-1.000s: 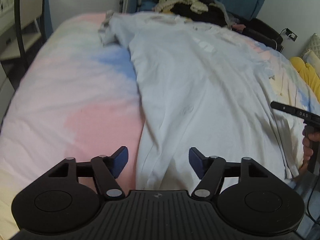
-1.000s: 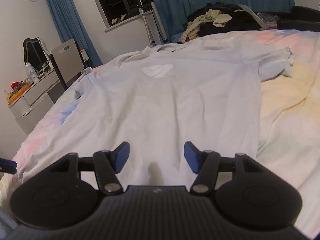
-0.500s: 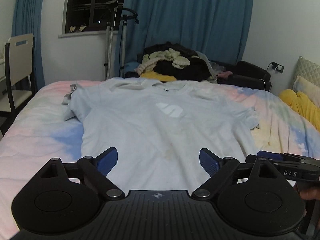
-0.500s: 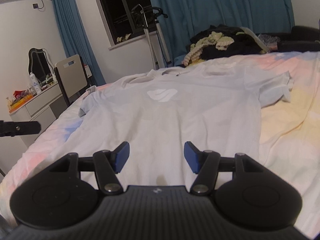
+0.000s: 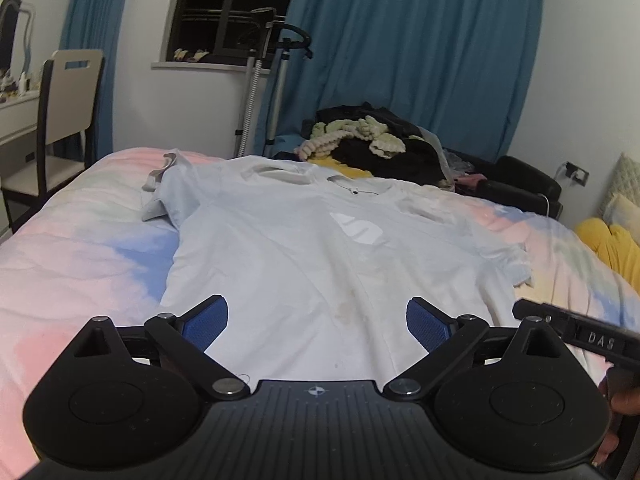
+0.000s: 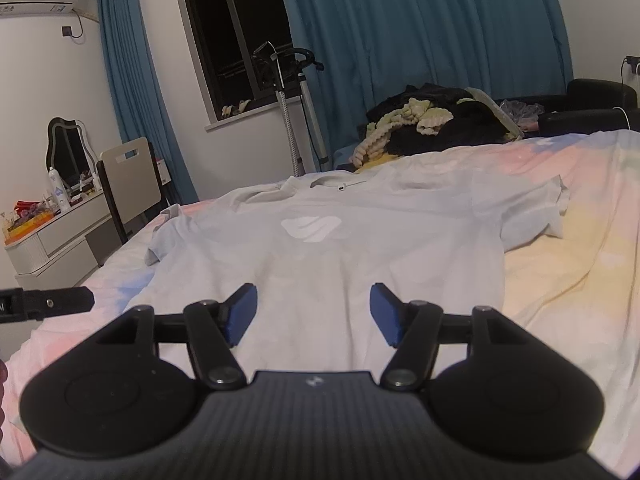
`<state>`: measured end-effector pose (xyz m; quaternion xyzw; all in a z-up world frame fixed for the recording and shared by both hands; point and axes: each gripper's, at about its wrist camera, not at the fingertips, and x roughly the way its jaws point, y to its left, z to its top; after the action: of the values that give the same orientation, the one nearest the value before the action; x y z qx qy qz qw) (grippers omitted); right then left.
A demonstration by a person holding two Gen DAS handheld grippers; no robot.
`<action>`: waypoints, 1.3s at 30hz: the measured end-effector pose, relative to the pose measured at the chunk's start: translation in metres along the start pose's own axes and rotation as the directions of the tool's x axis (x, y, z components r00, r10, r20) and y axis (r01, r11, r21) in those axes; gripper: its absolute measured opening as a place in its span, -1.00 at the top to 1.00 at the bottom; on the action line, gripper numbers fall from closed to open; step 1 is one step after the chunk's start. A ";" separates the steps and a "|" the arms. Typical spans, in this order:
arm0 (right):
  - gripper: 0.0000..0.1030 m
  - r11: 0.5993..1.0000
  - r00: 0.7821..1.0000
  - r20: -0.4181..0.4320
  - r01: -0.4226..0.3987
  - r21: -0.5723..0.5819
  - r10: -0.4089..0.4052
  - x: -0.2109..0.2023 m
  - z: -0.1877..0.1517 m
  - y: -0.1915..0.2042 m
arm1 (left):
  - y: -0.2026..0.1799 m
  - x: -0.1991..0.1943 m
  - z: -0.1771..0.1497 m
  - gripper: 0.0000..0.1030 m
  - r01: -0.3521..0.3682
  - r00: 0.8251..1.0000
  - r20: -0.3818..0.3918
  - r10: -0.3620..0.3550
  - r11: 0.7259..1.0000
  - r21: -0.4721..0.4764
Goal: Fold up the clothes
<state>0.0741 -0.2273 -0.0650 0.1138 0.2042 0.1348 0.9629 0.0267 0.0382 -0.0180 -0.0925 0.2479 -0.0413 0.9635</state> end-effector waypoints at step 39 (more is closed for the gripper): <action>-0.77 0.968 0.989 -0.137 -0.015 0.252 0.051 0.117 0.001 -0.050 | 0.175 0.289 0.146 0.89 -0.291 0.954 -0.054 0.294 0.874 -0.388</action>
<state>0.1884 -0.2388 -0.1208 0.2277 0.2860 0.1319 0.9214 0.3563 0.1959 -0.0630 -0.2449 0.2589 0.1555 0.9213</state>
